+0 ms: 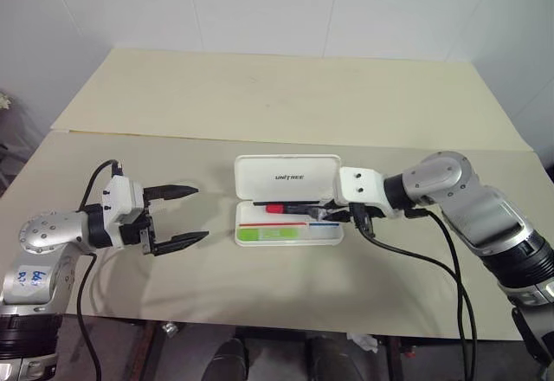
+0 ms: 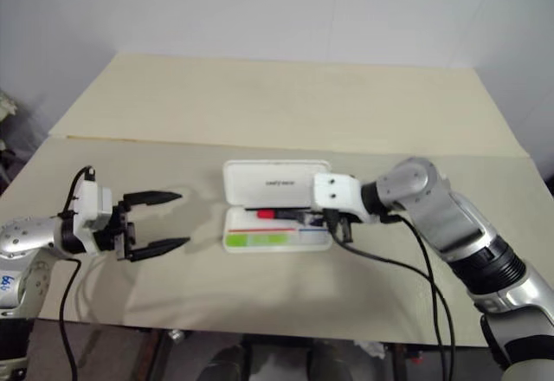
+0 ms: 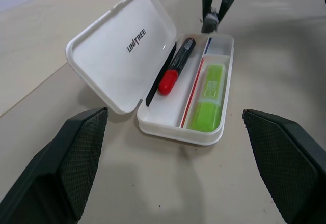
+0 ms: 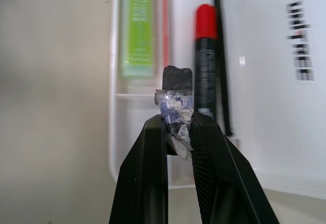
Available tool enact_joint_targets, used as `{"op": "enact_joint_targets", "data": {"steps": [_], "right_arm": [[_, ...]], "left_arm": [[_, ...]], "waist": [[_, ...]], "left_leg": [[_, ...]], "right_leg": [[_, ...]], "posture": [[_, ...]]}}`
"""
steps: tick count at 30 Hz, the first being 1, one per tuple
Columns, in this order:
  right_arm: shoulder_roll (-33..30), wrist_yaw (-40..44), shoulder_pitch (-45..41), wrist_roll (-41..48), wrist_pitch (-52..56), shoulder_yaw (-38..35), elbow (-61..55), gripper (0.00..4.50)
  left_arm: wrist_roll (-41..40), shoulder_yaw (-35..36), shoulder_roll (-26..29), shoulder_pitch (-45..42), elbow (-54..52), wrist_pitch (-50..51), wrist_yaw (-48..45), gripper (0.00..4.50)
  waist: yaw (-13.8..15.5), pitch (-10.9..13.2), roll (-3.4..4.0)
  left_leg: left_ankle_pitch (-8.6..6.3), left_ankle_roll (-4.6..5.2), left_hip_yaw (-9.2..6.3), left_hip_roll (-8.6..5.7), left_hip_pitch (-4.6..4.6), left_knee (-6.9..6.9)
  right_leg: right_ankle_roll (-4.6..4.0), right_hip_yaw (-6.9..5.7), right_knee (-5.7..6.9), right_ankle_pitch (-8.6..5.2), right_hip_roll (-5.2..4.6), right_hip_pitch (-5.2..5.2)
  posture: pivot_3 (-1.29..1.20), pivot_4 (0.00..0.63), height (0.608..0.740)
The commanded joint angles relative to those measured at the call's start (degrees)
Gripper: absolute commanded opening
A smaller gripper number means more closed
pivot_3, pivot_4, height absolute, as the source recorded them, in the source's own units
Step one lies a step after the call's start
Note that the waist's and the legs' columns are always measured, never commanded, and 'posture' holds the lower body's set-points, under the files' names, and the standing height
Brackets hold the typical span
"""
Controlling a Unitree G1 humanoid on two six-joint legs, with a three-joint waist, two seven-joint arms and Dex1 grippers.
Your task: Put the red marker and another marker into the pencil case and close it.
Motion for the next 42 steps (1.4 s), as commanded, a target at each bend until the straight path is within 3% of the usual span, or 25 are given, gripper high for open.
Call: {"op": "enact_joint_targets", "data": {"steps": [1, 6, 18, 24, 32, 35, 41, 42], "right_arm": [[0.18, 1.50, -1.07, -0.87, -1.28, -0.85, -0.70, 0.33], [0.74, 2.48, -0.50, -1.75, -2.18, -0.90, 0.28, 0.33], [2.92, 3.13, -0.56, -3.32, -2.93, -1.25, 2.20, 4.43], [2.73, 3.65, -0.24, -1.47, -3.64, -3.57, 2.04, 4.47], [8.58, 2.60, 5.61, 12.52, -10.10, -17.89, 3.06, 4.47], [6.66, 4.31, 9.90, 12.09, -10.33, -18.01, 7.12, 4.47], [9.08, 0.68, 12.10, 13.73, -10.67, -20.73, 11.19, 4.47], [9.43, 0.05, 12.47, 13.48, -11.27, -20.99, 11.82, 4.49]], "left_arm": [[-1.08, 1.78, 0.45, 1.10, -2.61, 0.12, 0.82, 4.50], [-1.13, 1.88, 0.42, 1.49, -3.06, 0.27, 1.41, 4.50], [-0.96, 1.65, 0.48, 0.83, -2.80, 0.31, 2.07, 4.50], [-0.77, 1.59, 0.47, 0.59, -2.38, 0.27, 2.33, 4.50], [1.90, 0.89, -0.63, -4.80, 3.95, -2.14, 5.10, 4.50], [3.82, -0.84, -1.97, -10.39, 10.17, -4.95, 5.14, 4.50], [6.65, -2.84, -3.84, -19.53, 22.33, -10.15, 4.37, 4.50], [7.08, -3.22, -4.30, -21.77, 25.57, -10.86, 4.05, 4.31]], "waist": [[-0.01, 0.00, 0.00], [-0.13, 0.00, 0.00], [-0.10, 0.00, 0.00], [-0.09, 0.00, 0.00], [-0.02, 0.00, -0.01], [0.20, -0.02, -0.03], [-0.29, -0.01, -0.02], [-0.26, -0.01, -0.03]], "left_leg": [[0.00, 0.00, 0.00, 0.00, 0.00, 0.00], [0.00, -0.01, 0.00, -0.01, 0.01, -0.01], [0.00, -0.01, 0.00, -0.02, 0.02, -0.01], [0.00, -0.01, 0.00, -0.02, 0.02, 0.00], [0.00, -0.01, -0.03, -0.04, 0.03, 0.02], [0.00, -0.01, -0.03, -0.08, 0.05, 0.07], [-0.01, 0.01, 0.01, -0.13, 0.06, 0.29], [0.00, 0.00, 0.00, -0.11, 0.08, 0.30]], "right_leg": [[0.00, 0.00, 0.00, 0.00, 0.00, 0.00], [0.00, 0.00, 0.02, 0.00, 0.06, -0.01], [0.00, 0.00, 0.04, 0.00, 0.05, -0.01], [-0.01, 0.00, 0.04, 0.00, 0.05, -0.01], [0.00, -0.03, 0.08, 0.00, 0.08, 0.04], [0.00, -0.04, 0.09, 0.00, 0.08, 0.07], [0.04, 0.01, 0.23, 0.02, 0.07, 0.10], [0.04, 0.00, 0.26, 0.02, 0.11, 0.11]], "posture": [[0.00, 0.150, 0.740], [0.00, 0.150, 0.740], [0.00, 0.150, 0.740], [0.00, 0.150, 0.740], [0.00, 0.150, 0.740], [0.00, 0.150, 0.740], [0.00, 0.150, 0.740], [0.00, 0.150, 0.740]]}}
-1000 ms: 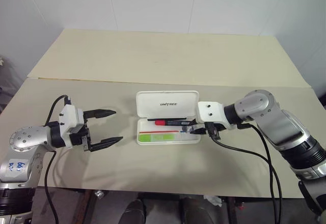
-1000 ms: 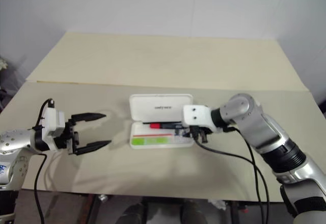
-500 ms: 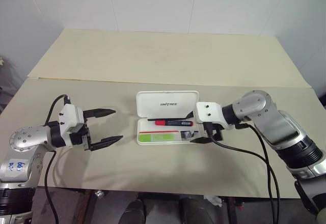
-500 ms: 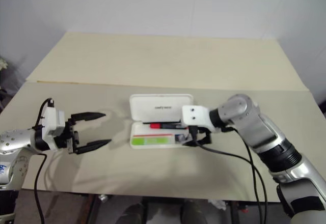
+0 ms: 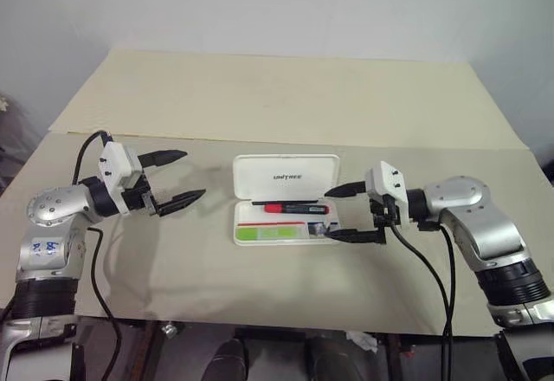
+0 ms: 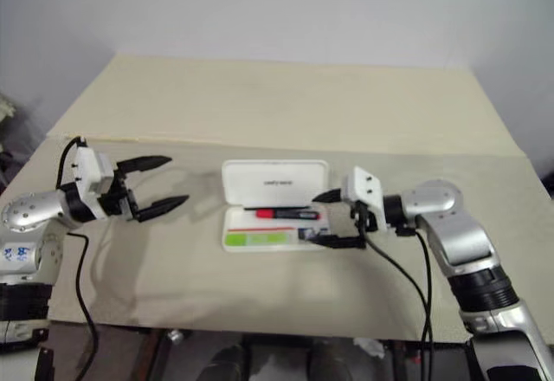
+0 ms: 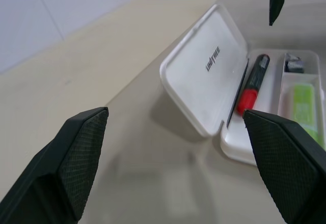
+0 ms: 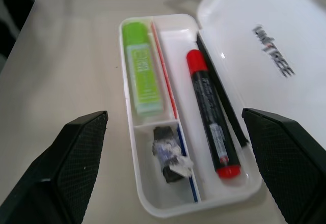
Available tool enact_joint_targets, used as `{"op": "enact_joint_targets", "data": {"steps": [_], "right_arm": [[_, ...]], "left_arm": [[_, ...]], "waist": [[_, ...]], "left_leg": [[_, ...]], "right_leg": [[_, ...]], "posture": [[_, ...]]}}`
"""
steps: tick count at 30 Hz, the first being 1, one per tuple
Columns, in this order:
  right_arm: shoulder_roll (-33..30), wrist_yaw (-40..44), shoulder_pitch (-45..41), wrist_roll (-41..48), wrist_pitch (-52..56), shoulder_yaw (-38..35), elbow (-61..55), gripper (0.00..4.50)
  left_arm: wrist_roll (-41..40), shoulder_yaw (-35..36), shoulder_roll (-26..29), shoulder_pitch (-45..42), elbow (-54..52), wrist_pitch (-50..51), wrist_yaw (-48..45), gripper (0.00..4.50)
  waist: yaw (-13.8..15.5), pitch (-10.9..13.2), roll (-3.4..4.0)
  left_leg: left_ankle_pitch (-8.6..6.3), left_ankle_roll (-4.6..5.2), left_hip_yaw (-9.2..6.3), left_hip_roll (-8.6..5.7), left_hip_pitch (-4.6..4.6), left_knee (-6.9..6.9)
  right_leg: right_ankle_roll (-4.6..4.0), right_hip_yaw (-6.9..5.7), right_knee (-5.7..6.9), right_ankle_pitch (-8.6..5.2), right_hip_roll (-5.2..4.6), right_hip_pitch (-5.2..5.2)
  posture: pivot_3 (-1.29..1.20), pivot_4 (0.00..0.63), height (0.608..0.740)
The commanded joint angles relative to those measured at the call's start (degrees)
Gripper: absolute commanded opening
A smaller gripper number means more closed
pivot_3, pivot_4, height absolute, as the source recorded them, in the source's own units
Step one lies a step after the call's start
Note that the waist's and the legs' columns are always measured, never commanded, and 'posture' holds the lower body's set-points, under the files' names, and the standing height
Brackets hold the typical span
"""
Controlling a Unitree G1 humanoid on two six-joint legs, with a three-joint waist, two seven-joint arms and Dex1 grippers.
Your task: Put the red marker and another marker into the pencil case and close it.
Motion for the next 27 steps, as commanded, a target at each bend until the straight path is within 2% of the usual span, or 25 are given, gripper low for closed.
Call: {"op": "enact_joint_targets", "data": {"steps": [1, 3, 7, 13, 14, 22, 27], "right_arm": [[1.02, -2.10, 0.36, 0.68, -1.94, -2.65, 0.78, 4.50], [1.66, -3.18, 0.56, 0.66, -2.41, -3.10, 1.06, 4.50], [2.53, -5.22, 0.68, 2.25, -1.42, -5.17, 0.41, 4.50], [0.79, -3.30, 4.59, 5.46, -0.28, -7.50, -0.85, 4.50], [0.63, -3.20, 5.10, 5.25, -0.76, -7.57, -0.57, 4.50], [1.43, -4.91, 4.55, 4.55, -2.71, -8.54, 2.04, 4.50], [-0.02, -2.47, 6.18, 6.04, -3.23, -9.97, 3.29, 4.50]], "left_arm": [[1.51, -0.27, -0.49, -5.57, 8.00, -3.53, -0.98, 4.09], [3.06, -1.20, -0.99, -8.75, 13.85, -6.29, -1.96, 3.57], [5.71, -2.21, -1.93, -14.45, 23.86, -10.57, -2.65, 2.24], [9.27, -2.95, -2.75, -21.98, 37.88, -15.75, -1.65, 0.24], [9.94, -3.12, -2.90, -23.21, 40.23, -16.31, -1.38, 0.03], [15.79, -4.99, -6.08, -32.11, 53.82, -16.53, 2.51, 0.03], [17.24, -4.85, -8.94, -35.48, 57.05, -16.62, 2.58, 0.03]], "waist": [[0.02, -0.01, -0.01], [-0.03, 0.00, -0.01], [0.08, 0.00, -0.01], [0.34, -0.01, -0.02], [0.34, -0.01, -0.02], [0.25, -0.01, -0.03], [0.24, 0.00, -0.03]], "left_leg": [[0.01, -0.02, -0.04, 0.07, 0.00, 0.02], [0.02, -0.04, -0.05, 0.10, 0.03, 0.02], [0.02, -0.04, -0.03, 0.06, 0.01, 0.04], [0.02, -0.03, -0.06, 0.03, -0.11, 0.06], [0.01, -0.03, -0.05, 0.02, -0.12, 0.07], [0.02, -0.03, -0.07, 0.00, -0.11, 0.15], [0.03, -0.02, -0.06, -0.02, -0.16, 0.15]], "right_leg": [[0.00, -0.03, 0.02, 0.00, 0.08, 0.01], [-0.01, -0.03, 0.07, 0.00, 0.12, 0.00], [0.00, -0.01, 0.07, 0.00, 0.10, -0.01], [0.01, -0.05, 0.04, 0.00, 0.08, -0.08], [0.01, -0.05, 0.04, 0.00, 0.07, -0.07], [0.07, -0.05, 0.15, 0.04, 0.10, -0.08], [0.08, -0.04, 0.11, 0.04, 0.09, -0.10]], "posture": [[0.00, 0.150, 0.740], [0.00, 0.150, 0.740], [0.00, 0.150, 0.740], [0.00, 0.150, 0.740], [0.00, 0.150, 0.740], [0.00, 0.150, 0.740], [0.00, 0.150, 0.740]]}}
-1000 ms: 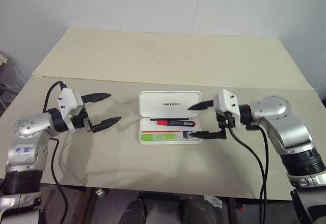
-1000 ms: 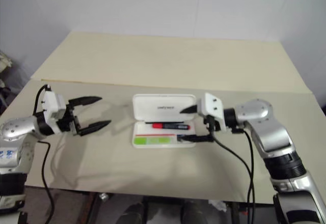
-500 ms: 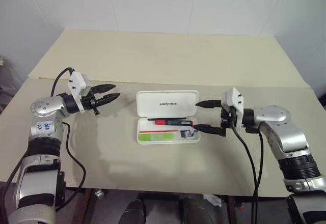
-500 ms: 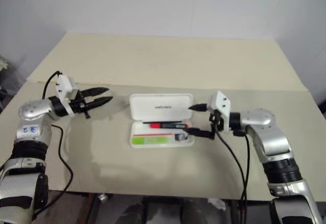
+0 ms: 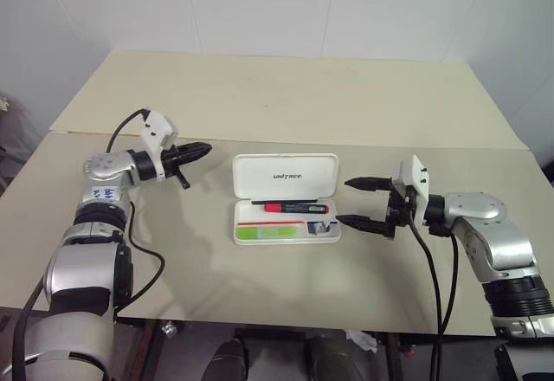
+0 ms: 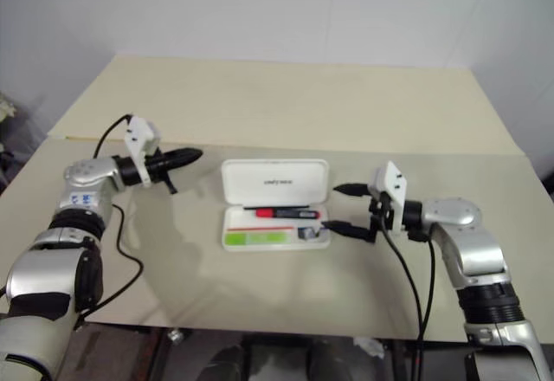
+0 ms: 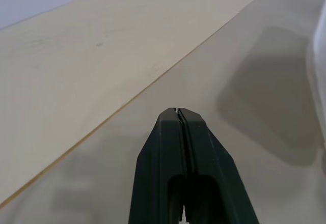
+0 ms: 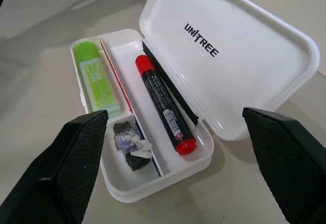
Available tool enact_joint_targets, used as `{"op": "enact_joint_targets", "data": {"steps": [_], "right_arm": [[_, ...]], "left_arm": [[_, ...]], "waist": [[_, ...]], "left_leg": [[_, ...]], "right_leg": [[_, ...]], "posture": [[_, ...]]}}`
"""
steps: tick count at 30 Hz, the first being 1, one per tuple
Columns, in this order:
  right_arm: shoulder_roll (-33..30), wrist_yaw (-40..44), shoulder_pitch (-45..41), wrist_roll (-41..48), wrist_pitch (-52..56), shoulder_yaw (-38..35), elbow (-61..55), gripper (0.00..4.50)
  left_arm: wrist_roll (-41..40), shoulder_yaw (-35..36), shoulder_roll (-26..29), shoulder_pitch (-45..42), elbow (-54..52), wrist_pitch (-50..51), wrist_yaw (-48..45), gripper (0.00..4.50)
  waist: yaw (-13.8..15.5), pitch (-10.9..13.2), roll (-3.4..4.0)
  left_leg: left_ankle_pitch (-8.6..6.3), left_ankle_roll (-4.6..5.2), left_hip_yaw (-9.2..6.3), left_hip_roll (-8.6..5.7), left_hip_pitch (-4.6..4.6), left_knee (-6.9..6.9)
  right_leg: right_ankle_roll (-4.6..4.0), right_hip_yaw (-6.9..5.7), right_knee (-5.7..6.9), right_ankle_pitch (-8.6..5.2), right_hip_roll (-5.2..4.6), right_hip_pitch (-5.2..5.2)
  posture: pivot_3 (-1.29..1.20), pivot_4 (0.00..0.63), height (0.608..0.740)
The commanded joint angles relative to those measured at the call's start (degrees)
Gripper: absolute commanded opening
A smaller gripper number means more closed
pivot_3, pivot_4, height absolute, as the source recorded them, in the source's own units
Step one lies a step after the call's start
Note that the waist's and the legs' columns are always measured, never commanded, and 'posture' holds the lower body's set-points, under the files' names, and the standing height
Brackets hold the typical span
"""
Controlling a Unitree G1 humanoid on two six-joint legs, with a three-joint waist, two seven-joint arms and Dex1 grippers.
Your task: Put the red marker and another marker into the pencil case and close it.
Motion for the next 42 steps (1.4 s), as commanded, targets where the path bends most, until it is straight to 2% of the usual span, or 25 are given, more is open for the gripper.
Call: {"op": "enact_joint_targets", "data": {"steps": [1, 7, 10, 15, 18, 23, 32, 42], "right_arm": [[-1.87, 2.06, 1.22, 2.14, -1.33, -3.61, 0.68, 4.50], [-3.82, 3.65, 3.67, 2.09, -0.46, -4.34, 0.88, 4.50], [-3.03, 3.37, 3.70, 4.51, -1.84, -7.68, 2.64, 4.50], [-5.16, 10.82, 2.42, 5.73, -4.66, -8.65, 7.53, 4.50], [-6.20, 18.05, -1.69, 4.54, -8.88, -6.91, 13.75, 4.50], [-5.58, 24.43, -9.51, 4.00, -14.67, -3.90, 23.64, 4.50], [-7.58, 24.53, -17.60, 11.56, -21.53, 7.56, 32.06, 4.50], [-8.94, 24.53, -16.85, 14.68, -23.70, 11.30, 31.56, 4.50]], "left_arm": [[0.70, 0.61, -1.38, -3.21, 1.35, -0.62, -0.51, 0.03], [0.43, 1.35, -3.82, -5.33, 2.12, 0.89, -6.21, 0.03], [1.23, 0.09, -4.63, -5.07, 1.41, 0.08, -12.04, 0.03], [0.79, -0.08, -5.40, -5.03, 0.07, -1.02, -18.08, 0.03], [0.91, -0.92, -6.10, -3.95, -1.37, -1.90, -22.72, 0.03], [0.87, -1.80, -7.27, -3.16, -3.06, -2.77, -26.29, 0.03], [3.07, -8.84, -8.34, -0.25, -9.42, -8.11, -32.64, 0.03], [7.69, -18.34, -6.76, 2.13, -10.86, -20.61, -31.20, 0.03]], "waist": [[0.09, 0.00, 0.00], [-0.05, 0.00, 0.00], [-0.10, 0.00, 0.00], [-0.04, 0.00, -0.01], [-0.12, 0.00, 0.00], [-0.26, 0.00, 0.00], [-0.21, 0.01, 0.01], [-0.05, 0.01, 0.01]], "left_leg": [[0.00, 0.00, 0.00, 0.00, -0.02, 0.00], [0.00, 0.00, 0.00, -0.01, -0.10, 0.01], [0.00, 0.00, 0.01, -0.01, -0.07, 0.02], [0.02, -0.01, 0.01, 0.00, -0.07, 0.04], [0.02, 0.00, 0.02, -0.02, -0.08, 0.06], [0.04, -0.01, 0.03, 0.00, -0.04, 0.08], [0.04, -0.02, 0.02, 0.03, -0.08, 0.05], [0.04, -0.01, 0.02, 0.02, -0.06, 0.08]], "right_leg": [[0.00, 0.00, 0.00, 0.00, 0.00, -0.01], [0.00, -0.02, -0.01, 0.00, 0.00, -0.07], [0.01, 0.00, 0.04, 0.00, 0.01, -0.07], [0.01, -0.01, 0.04, 0.00, 0.02, -0.05], [0.03, 0.00, 0.04, 0.01, 0.02, -0.05], [0.06, 0.01, 0.06, 0.03, 0.03, -0.02], [0.06, 0.01, -0.02, 0.03, 0.01, -0.06], [0.06, 0.04, 0.02, 0.03, 0.00, -0.05]], "posture": [[0.00, 0.150, 0.740], [0.00, 0.150, 0.740], [0.00, 0.150, 0.740], [0.00, 0.150, 0.740], [0.00, 0.150, 0.740], [0.00, 0.150, 0.740], [0.00, 0.150, 0.740], [0.00, 0.150, 0.740]]}}
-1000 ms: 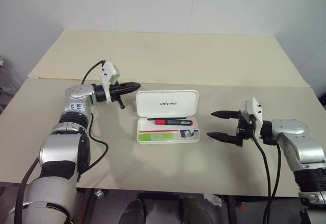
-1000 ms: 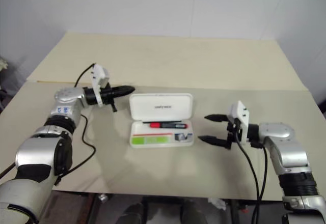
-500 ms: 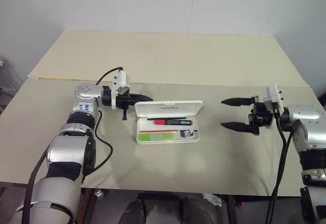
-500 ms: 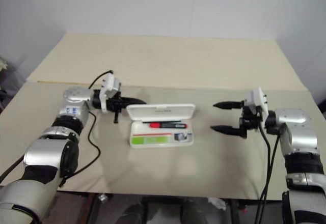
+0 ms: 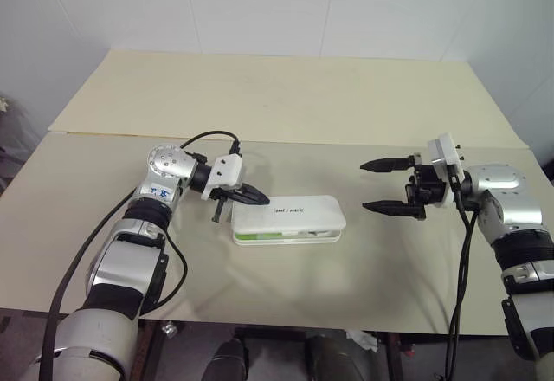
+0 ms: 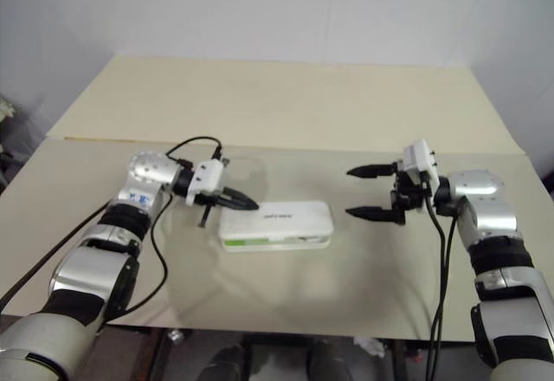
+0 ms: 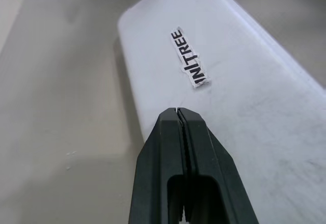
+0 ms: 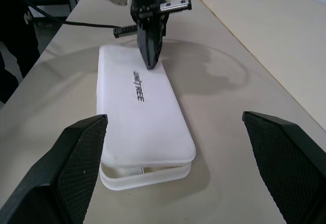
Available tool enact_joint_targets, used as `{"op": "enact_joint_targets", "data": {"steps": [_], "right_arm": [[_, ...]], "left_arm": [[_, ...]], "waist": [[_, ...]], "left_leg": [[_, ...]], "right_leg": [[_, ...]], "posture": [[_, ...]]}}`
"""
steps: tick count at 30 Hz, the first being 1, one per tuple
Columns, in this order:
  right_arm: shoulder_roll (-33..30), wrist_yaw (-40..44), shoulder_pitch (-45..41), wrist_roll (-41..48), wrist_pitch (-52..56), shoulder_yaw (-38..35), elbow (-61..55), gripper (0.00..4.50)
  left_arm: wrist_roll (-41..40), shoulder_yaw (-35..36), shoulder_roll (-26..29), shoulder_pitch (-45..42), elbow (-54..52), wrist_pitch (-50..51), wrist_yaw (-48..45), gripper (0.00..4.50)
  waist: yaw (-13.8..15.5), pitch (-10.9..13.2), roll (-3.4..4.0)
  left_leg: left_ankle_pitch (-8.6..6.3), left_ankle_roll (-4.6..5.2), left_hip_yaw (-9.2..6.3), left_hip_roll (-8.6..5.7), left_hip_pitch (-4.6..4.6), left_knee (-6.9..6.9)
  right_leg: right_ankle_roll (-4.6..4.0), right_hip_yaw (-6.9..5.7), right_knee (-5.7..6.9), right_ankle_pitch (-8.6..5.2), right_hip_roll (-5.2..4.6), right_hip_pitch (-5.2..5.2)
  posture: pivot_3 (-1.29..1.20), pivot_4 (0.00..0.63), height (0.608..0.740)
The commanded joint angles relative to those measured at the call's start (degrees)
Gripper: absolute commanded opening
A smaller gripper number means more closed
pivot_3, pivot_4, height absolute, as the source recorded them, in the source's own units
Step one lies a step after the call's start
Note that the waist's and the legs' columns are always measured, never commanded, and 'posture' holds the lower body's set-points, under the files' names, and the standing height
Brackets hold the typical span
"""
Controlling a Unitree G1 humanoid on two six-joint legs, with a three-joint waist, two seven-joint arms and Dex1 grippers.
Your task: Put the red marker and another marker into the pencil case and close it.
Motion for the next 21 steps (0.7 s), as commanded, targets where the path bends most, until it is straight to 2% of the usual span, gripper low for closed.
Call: {"op": "enact_joint_targets", "data": {"steps": [1, 11, 21], "right_arm": [[-2.43, 3.93, 0.38, 2.50, -1.32, 0.72, -1.47, 4.50], [-1.64, 3.93, -0.13, 2.10, -2.54, 0.99, -0.44, 4.50], [1.13, 3.93, -2.43, 0.13, -4.12, -0.13, 3.12, 4.50]], "left_arm": [[2.61, -2.76, 1.14, 0.95, 0.04, -4.93, -4.55, 0.03], [8.92, -7.86, 2.49, 0.47, 2.88, -15.44, 1.23, 0.03], [4.44, -0.88, 2.46, -0.27, 1.56, -9.14, 11.04, 0.03]], "waist": [[0.00, 0.00, 0.00], [-0.26, -0.03, 0.06], [-0.30, -0.03, 0.07]], "left_leg": [[0.00, 0.00, 0.00, 0.00, 0.00, 0.00], [-0.03, 0.05, 0.02, 0.01, 0.56, -0.02], [0.16, 0.17, -0.03, -0.04, 0.77, 0.04]], "right_leg": [[0.00, 0.00, 0.00, 0.00, 0.00, 0.00], [0.00, 0.03, -0.08, 0.00, 0.01, 0.58], [0.19, 0.04, -0.10, 0.24, 0.01, 0.88]], "posture": [[0.00, 0.150, 0.740], [0.00, 0.150, 0.740], [0.00, 0.150, 0.740]]}}
